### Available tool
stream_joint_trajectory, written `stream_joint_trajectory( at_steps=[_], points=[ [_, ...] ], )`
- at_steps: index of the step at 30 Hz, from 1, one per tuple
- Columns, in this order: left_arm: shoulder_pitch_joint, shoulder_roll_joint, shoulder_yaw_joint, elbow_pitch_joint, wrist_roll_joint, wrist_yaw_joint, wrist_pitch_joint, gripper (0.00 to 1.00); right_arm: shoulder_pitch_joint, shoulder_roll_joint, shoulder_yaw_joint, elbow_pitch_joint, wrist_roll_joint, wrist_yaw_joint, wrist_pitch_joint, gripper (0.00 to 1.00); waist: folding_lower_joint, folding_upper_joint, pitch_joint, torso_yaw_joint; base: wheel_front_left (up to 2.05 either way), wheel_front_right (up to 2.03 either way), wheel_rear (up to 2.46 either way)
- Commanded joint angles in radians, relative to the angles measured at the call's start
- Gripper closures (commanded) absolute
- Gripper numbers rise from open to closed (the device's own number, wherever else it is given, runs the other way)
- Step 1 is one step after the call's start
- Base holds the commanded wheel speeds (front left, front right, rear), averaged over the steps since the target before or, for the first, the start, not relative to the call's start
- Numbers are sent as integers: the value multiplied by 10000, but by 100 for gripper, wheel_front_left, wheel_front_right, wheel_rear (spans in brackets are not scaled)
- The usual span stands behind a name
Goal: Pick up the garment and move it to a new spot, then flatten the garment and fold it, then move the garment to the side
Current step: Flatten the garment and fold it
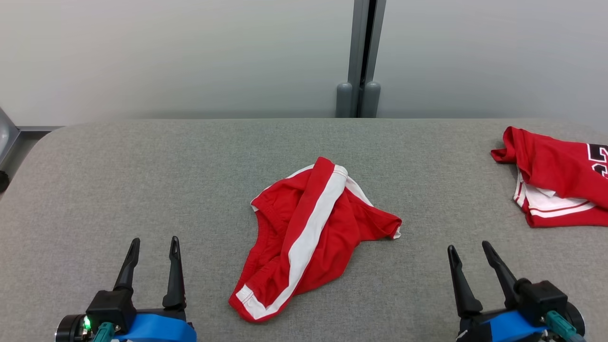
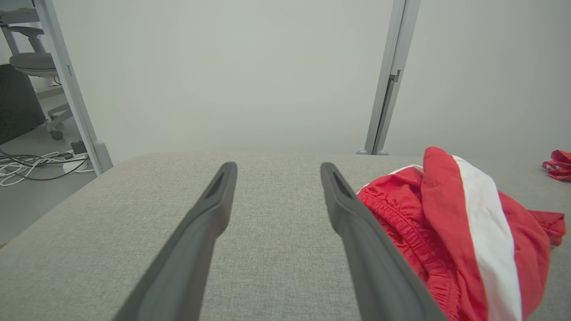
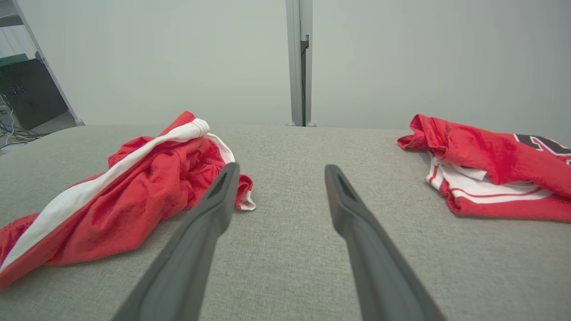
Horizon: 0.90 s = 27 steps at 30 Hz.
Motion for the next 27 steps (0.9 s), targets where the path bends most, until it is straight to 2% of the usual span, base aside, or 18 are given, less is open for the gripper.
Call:
stream_joint_trajectory(
  at_steps=[1, 7, 12, 24, 25, 27],
  points=[
    [-154, -5, -17, 4, 20, -8, -43, 0, -255, 31, -3, -11, -42, 1, -27, 0, 0, 0, 24, 54, 0, 0, 0],
    [-258, -5, -171, -36, -78, 32, -43, 0, -1294, -171, 421, 322, 70, 1, -27, 0, 0, 0, 219, 266, 0, 0, 0],
    [-432, -2, -313, -22, -147, 55, -43, 0, -2686, -302, 1032, 1143, 180, 1, -27, 0, 0, 0, 441, 565, 0, 0, 0],
    [-900, -4, -705, -75, -359, 120, -43, 0, -6138, -283, 2093, 4607, 604, 1, -26, 0, 0, 0, 1239, 1549, 0, 0, 0],
    [-900, -4, -705, -75, -359, 120, -43, 0, -6138, -283, 2093, 4607, 604, 1, -26, 0, 0, 0, 1239, 1549, 0, 0, 0],
    [-1012, -6, -842, -79, -427, 149, -43, 0, -6561, -364, 2186, 5392, 586, 1, -21, 0, 0, 0, 1429, 1751, 0, 0, 0]
  ],
)
